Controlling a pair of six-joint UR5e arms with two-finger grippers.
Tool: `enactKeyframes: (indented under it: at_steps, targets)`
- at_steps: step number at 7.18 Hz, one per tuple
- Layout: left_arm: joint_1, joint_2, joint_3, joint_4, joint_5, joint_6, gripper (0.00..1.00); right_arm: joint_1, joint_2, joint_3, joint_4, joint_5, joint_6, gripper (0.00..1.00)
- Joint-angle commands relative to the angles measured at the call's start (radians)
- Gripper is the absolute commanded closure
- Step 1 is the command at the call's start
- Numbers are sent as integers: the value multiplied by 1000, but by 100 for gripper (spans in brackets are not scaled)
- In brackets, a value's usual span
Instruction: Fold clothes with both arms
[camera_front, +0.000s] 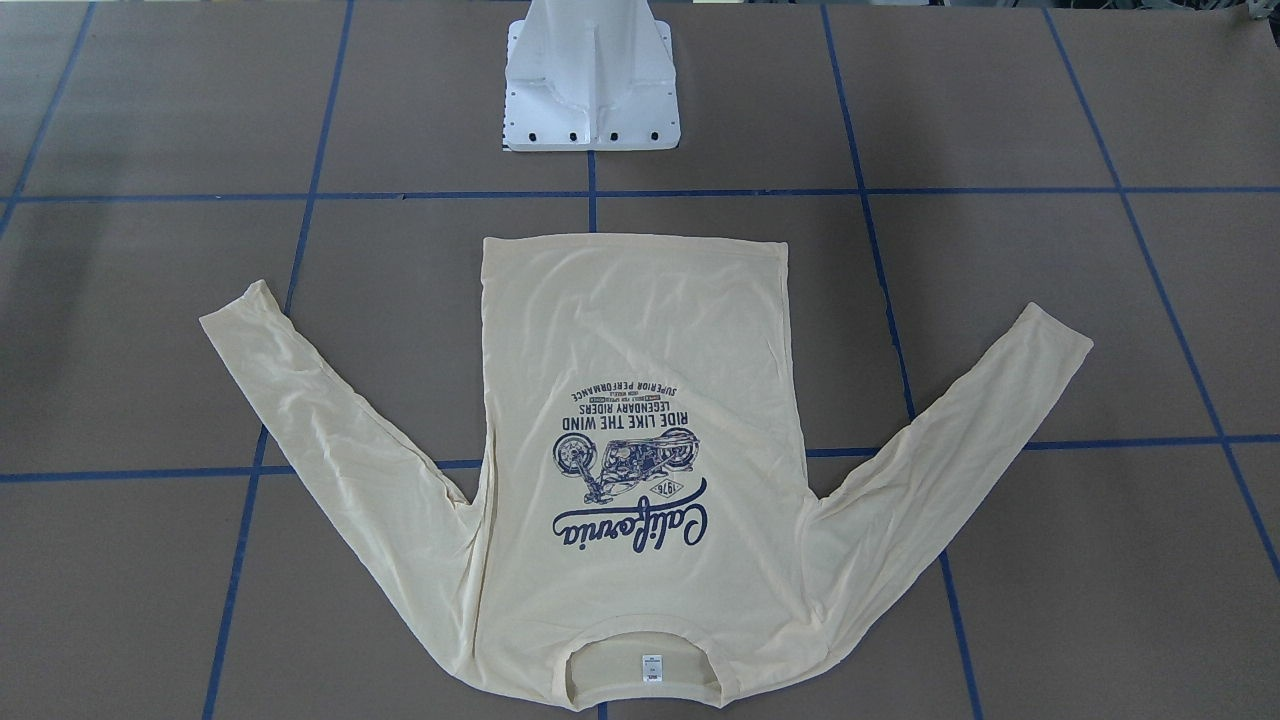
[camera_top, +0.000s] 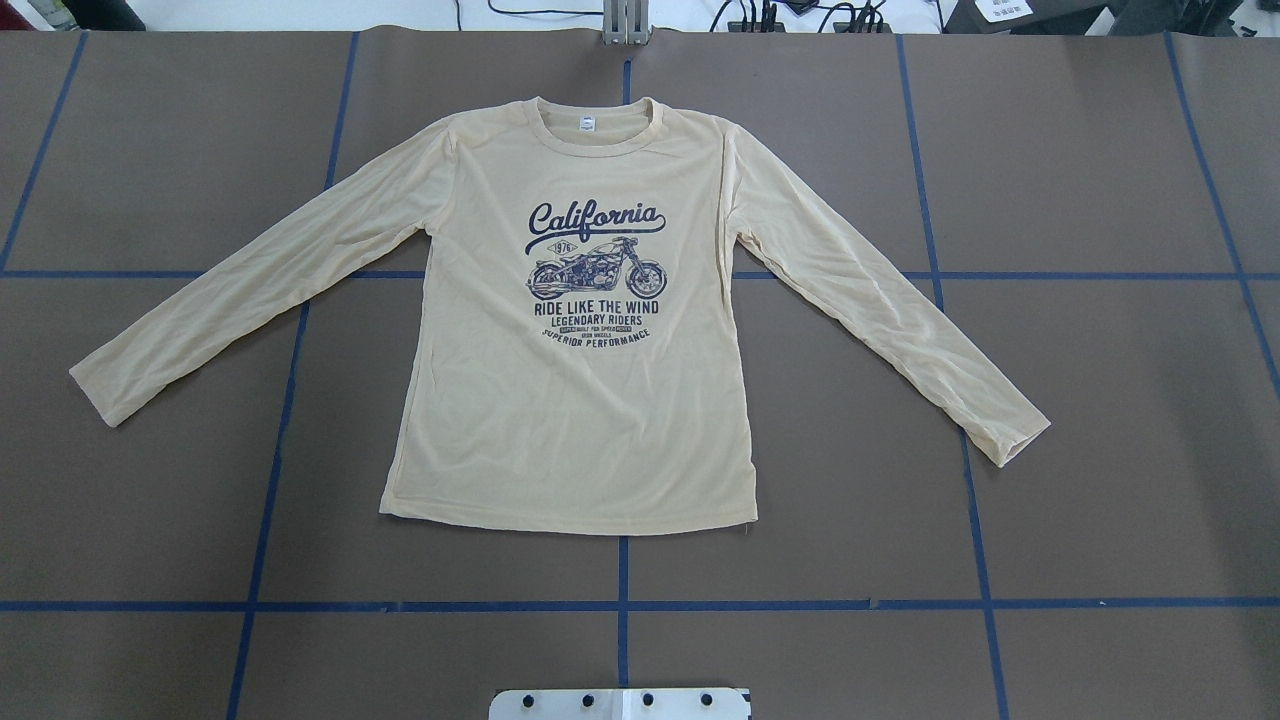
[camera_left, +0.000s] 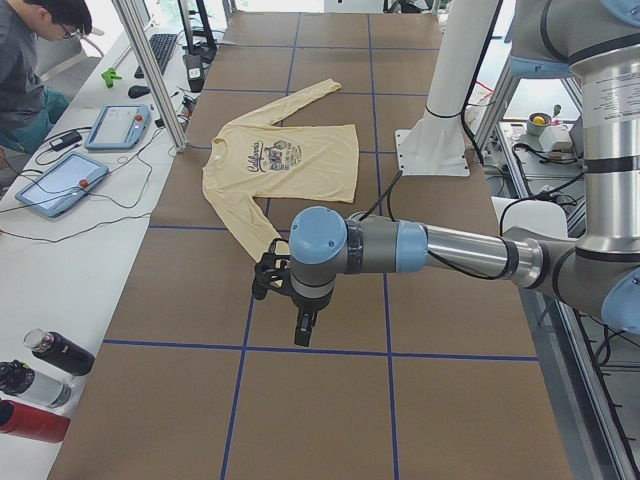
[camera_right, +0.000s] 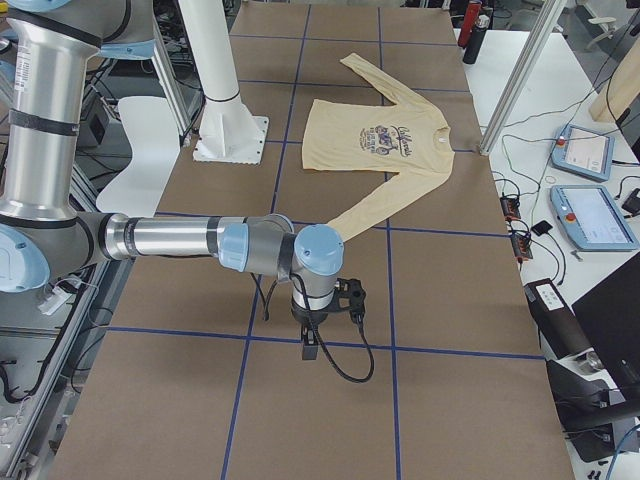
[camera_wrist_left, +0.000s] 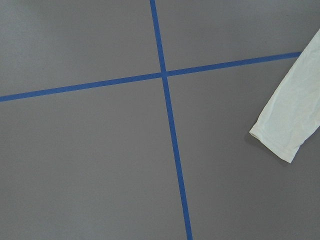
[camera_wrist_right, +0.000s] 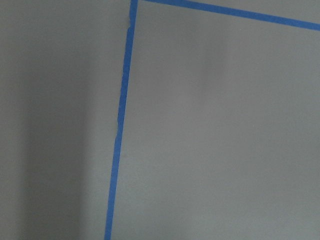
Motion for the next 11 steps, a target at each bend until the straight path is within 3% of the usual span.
enactKeyframes:
  at_steps: [1,5,7,8,9,10,11]
  targets:
    - [23,0,-6,-8,14,1,0,0,2,1,2,0,2,0]
    - [28,-4,-32,-6,20,0,0,-2,8,43,5,6,0,0]
    - [28,-26,-92,-21,27,1,0,-6,14,34,250,12,5,0]
    - [28,-73,-69,-99,30,-12,0,-11,24,17,396,6,8,0]
    - [28,-105,-37,-232,31,-11,0,-12,38,-9,463,43,14,0]
    - [28,-106,-13,-364,33,-14,0,-14,70,-50,471,131,61,0]
    - [28,-153,41,-424,25,-11,0,-14,71,-55,474,143,58,0]
